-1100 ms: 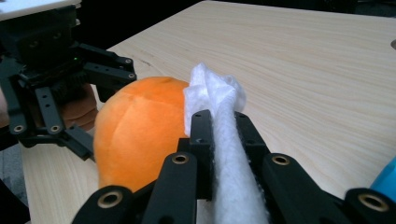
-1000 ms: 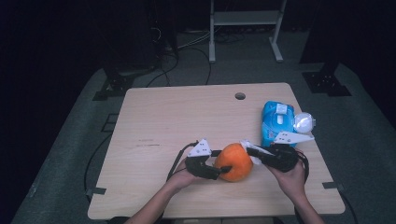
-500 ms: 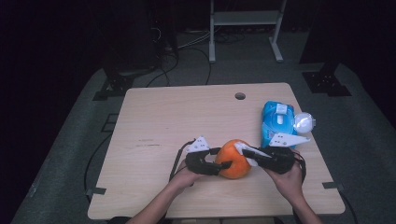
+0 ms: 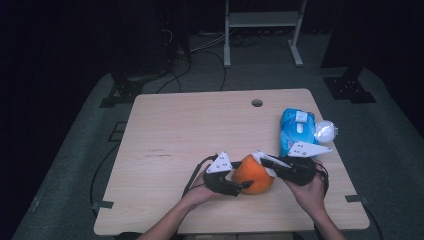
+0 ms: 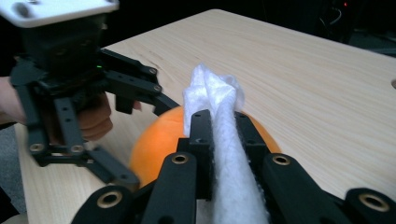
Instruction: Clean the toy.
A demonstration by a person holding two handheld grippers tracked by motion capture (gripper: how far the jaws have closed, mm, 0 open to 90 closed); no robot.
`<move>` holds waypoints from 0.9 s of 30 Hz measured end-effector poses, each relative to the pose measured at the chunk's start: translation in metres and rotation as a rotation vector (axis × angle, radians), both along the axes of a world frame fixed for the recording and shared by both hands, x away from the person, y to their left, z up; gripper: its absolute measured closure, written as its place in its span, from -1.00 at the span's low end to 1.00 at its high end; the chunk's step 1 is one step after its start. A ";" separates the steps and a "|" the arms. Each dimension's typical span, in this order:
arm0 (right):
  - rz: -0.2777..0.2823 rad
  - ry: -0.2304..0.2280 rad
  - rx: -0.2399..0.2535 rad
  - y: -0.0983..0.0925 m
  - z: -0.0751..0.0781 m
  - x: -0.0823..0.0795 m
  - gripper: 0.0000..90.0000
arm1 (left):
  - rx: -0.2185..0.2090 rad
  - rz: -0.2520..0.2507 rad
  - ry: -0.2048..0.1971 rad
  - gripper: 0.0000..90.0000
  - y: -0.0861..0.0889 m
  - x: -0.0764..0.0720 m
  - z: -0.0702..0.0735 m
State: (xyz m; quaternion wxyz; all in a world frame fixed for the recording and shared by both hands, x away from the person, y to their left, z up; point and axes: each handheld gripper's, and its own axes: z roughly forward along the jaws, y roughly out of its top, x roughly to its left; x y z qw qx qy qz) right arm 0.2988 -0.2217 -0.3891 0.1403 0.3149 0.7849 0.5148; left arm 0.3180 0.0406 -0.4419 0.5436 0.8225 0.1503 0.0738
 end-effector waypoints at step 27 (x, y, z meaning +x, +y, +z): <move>0.009 0.082 0.063 -0.002 -0.008 0.005 0.77 | 0.072 -0.021 -0.002 -0.26 0.011 -0.001 0.027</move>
